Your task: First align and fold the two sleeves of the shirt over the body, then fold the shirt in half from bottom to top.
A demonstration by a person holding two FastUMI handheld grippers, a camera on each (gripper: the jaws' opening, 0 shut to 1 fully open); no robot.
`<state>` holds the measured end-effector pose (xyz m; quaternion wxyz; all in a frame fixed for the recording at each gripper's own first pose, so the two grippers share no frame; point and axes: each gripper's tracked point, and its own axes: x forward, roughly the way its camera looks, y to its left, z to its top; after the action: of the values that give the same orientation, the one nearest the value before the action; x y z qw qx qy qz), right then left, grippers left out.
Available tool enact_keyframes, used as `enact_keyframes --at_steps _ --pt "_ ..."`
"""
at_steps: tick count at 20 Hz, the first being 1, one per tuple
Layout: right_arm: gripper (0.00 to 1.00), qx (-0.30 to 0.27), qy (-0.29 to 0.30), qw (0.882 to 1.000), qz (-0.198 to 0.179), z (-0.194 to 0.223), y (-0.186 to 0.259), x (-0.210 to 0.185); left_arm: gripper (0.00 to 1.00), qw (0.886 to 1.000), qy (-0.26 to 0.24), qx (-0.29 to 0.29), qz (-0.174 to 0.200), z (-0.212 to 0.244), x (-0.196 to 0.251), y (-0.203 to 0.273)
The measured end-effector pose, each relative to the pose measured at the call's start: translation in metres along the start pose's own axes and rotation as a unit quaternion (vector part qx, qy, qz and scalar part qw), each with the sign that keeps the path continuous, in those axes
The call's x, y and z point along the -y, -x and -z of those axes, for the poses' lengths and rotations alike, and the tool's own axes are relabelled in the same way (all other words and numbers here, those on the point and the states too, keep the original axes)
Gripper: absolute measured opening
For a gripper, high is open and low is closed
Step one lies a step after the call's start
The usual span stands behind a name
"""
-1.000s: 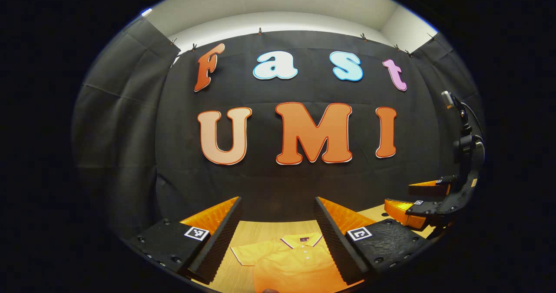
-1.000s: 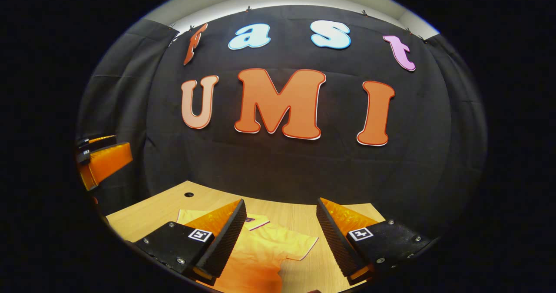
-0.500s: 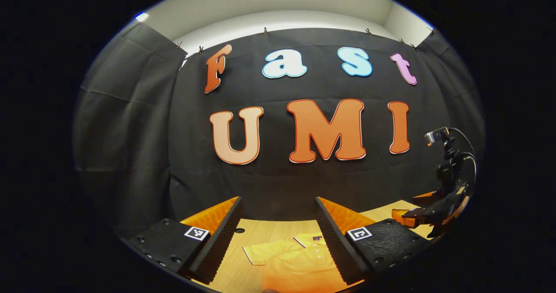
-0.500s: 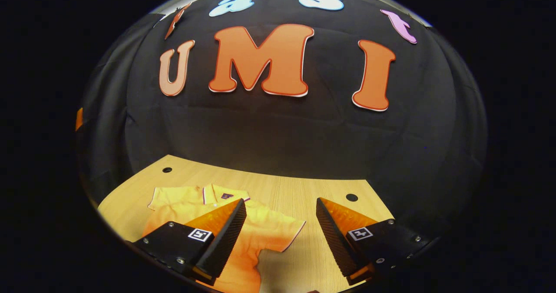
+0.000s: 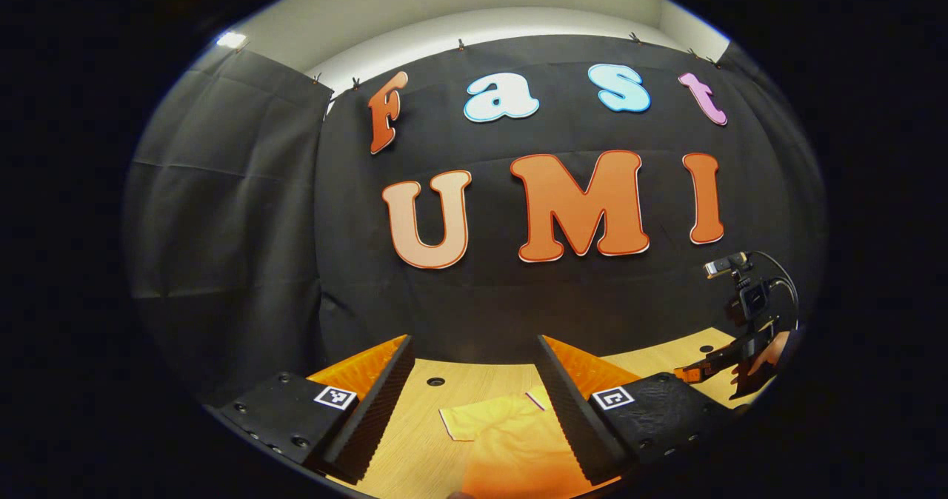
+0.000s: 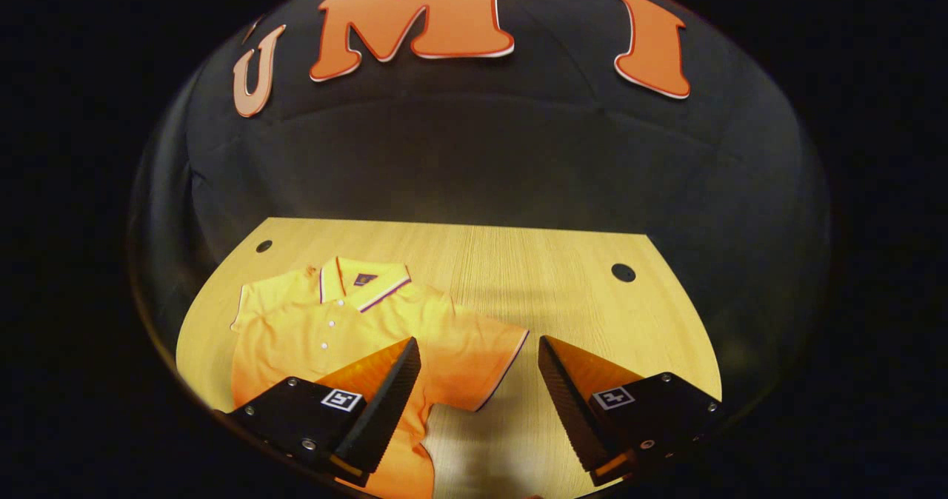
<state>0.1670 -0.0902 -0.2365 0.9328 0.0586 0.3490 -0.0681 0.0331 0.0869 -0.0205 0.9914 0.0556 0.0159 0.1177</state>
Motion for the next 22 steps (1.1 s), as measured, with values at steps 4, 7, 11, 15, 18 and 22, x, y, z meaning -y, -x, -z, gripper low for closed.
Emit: enact_keyframes --at_steps 4,7,11,15,18,22 --pt "0.96 -0.067 -0.008 0.998 -0.001 0.018 -0.031 0.01 0.98 1.0 -0.011 -0.016 -0.021 0.006 -0.003 0.005" --pt "0.96 -0.135 -0.041 0.99 -0.018 0.04 -0.051 0.012 1.0 0.998 -0.024 -0.033 -0.044 0.011 -0.01 0.009" --pt "0.88 -0.187 -0.074 0.979 -0.026 0.058 -0.074 0.018 0.99 0.996 -0.025 -0.049 -0.073 0.012 -0.014 0.018" --pt "0.87 -0.231 -0.065 0.971 -0.02 0.066 -0.091 0.019 1.0 0.994 -0.027 -0.056 -0.09 0.014 -0.019 0.026" --pt "0.78 -0.265 -0.058 0.962 -0.007 0.079 -0.105 0.022 1.0 0.993 -0.028 -0.062 -0.098 0.016 -0.019 0.027" --pt "0.63 -0.297 -0.05 0.953 0.016 0.095 -0.116 0.021 0.99 0.991 -0.027 -0.065 -0.112 0.014 -0.021 0.031"
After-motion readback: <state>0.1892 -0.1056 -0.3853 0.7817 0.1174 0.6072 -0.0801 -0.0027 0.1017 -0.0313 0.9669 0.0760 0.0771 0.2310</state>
